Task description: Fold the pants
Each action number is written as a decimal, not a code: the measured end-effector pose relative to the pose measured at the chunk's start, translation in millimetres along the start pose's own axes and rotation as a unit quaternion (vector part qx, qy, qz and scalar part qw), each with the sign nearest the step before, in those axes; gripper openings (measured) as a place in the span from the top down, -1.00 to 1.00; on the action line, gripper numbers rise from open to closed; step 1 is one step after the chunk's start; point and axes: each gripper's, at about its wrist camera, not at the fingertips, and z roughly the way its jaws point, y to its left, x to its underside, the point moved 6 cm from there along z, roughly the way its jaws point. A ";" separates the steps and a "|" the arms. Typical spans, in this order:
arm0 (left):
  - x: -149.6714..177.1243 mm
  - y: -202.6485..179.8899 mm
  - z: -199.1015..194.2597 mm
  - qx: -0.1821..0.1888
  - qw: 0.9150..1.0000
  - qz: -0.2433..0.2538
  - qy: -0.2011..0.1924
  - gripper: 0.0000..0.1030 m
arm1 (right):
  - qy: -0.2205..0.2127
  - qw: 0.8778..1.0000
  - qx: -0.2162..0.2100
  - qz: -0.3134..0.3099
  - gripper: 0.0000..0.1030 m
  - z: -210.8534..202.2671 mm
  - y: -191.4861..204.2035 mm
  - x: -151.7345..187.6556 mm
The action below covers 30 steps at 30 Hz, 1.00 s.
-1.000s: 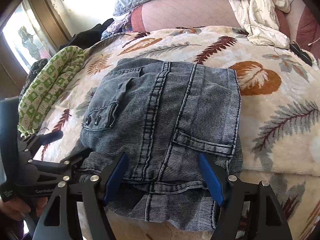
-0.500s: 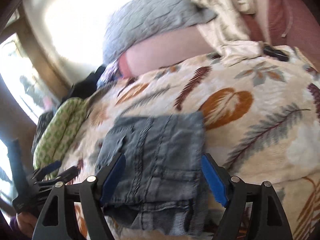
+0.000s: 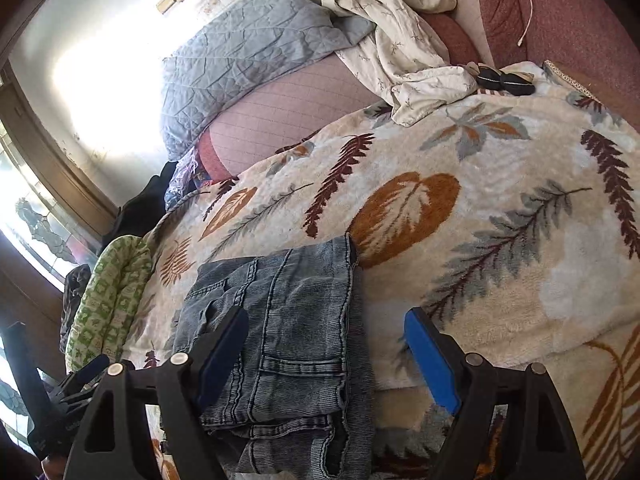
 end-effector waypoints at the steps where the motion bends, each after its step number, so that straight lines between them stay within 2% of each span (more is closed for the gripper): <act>1: 1.5 0.4 2.7 0.001 1.000 0.002 0.004 -0.99 | 0.000 1.000 0.001 0.001 -0.61 0.7 0.1 0.3; 6: 7.2 8.1 13.0 0.000 1.000 -0.002 0.020 -0.99 | 0.014 1.000 0.005 0.011 -0.61 7.1 -4.2 3.0; 10: 11.2 11.1 19.4 0.016 0.999 -0.012 0.034 -0.99 | 0.028 1.000 0.009 0.013 -0.62 13.3 -5.5 6.2; 18: 10.4 7.2 20.5 0.051 0.998 -0.019 0.036 -0.99 | 0.043 0.999 0.018 0.012 -0.62 21.3 -7.7 10.5; 22: 12.0 7.6 22.5 0.050 0.998 -0.017 0.039 -0.99 | 0.048 0.999 0.019 0.012 -0.61 21.8 -8.3 11.8; 30: 11.3 13.2 23.6 0.051 0.998 -0.021 0.044 -0.99 | 0.075 0.997 -0.005 0.031 -0.62 23.1 -15.3 12.0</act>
